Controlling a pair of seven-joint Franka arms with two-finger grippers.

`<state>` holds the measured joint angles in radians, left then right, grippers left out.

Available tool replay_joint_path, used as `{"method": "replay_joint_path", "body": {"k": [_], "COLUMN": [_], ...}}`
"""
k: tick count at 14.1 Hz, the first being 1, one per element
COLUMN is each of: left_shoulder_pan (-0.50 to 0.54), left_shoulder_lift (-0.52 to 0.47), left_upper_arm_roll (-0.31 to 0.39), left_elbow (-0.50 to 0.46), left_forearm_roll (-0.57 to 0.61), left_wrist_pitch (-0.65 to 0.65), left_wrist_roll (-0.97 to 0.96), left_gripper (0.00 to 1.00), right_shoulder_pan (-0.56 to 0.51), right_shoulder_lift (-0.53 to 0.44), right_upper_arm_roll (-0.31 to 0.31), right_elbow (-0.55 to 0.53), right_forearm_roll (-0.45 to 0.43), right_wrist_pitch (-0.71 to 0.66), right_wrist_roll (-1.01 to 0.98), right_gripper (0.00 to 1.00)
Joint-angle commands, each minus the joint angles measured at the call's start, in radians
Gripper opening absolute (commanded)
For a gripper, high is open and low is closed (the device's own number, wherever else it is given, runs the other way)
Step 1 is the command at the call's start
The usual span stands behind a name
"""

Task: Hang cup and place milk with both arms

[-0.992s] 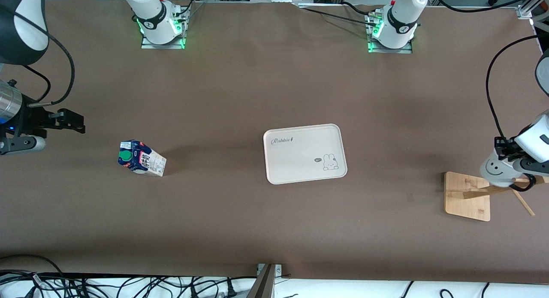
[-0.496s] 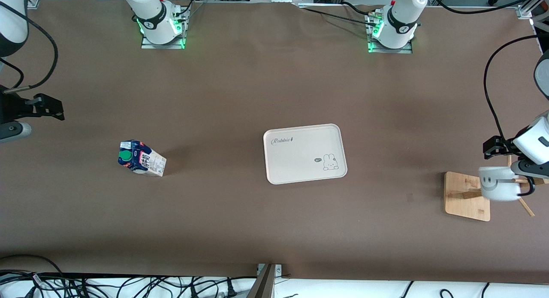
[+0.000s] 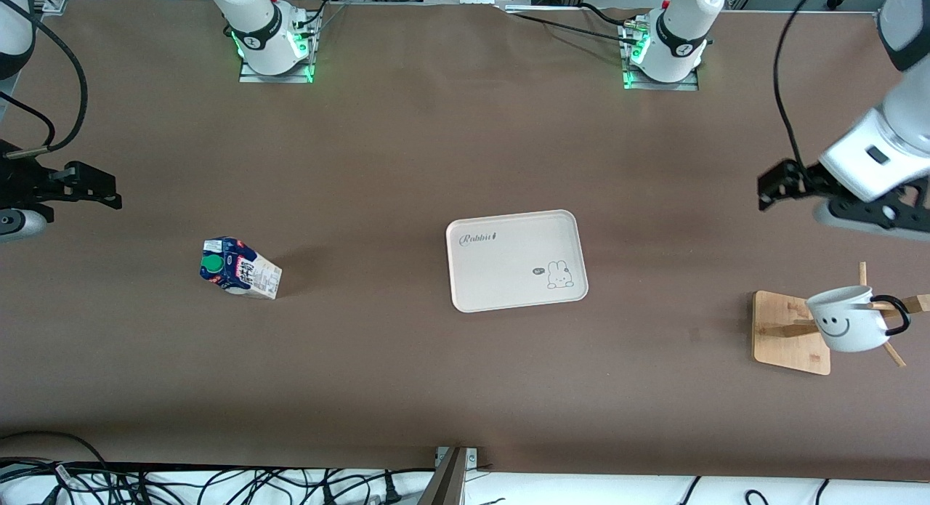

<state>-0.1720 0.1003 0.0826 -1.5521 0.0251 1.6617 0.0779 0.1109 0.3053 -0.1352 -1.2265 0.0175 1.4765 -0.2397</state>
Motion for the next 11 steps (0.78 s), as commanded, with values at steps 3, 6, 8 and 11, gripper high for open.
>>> {"method": "replay_joint_path", "body": {"k": [3, 6, 8, 11], "left_shoulder_pan": [0.025, 0.078, 0.104, 0.164], "left_shoulder_lift": [-0.128, -0.126, -0.125, -0.116], "left_upper_arm_roll": [0.017, 0.022, 0.019, -0.041], "left_elbow": [-0.172, -0.169, -0.166, -0.155], "left_forearm_roll": [-0.001, -0.002, -0.004, -0.004], "left_wrist_pitch": [0.013, 0.012, 0.01, 0.012], "left_wrist_roll": [-0.012, 0.002, 0.005, 0.005], "left_gripper": [1.0, 1.0, 1.0, 1.0], "right_shoulder_pan": [0.001, -0.016, -0.074, -0.143], "right_shoulder_lift": [-0.018, -0.093, -0.112, -0.123], "right_upper_arm_roll": [0.002, 0.011, 0.09, 0.164], "right_elbow": [0.021, -0.068, -0.099, -0.122], "right_forearm_roll": [0.004, -0.019, -0.043, -0.044], "right_wrist_pitch": [-0.019, -0.015, -0.007, 0.007], "right_wrist_roll": [0.02, 0.025, 0.031, 0.081], "right_gripper": [1.0, 1.0, 1.0, 1.0]}}
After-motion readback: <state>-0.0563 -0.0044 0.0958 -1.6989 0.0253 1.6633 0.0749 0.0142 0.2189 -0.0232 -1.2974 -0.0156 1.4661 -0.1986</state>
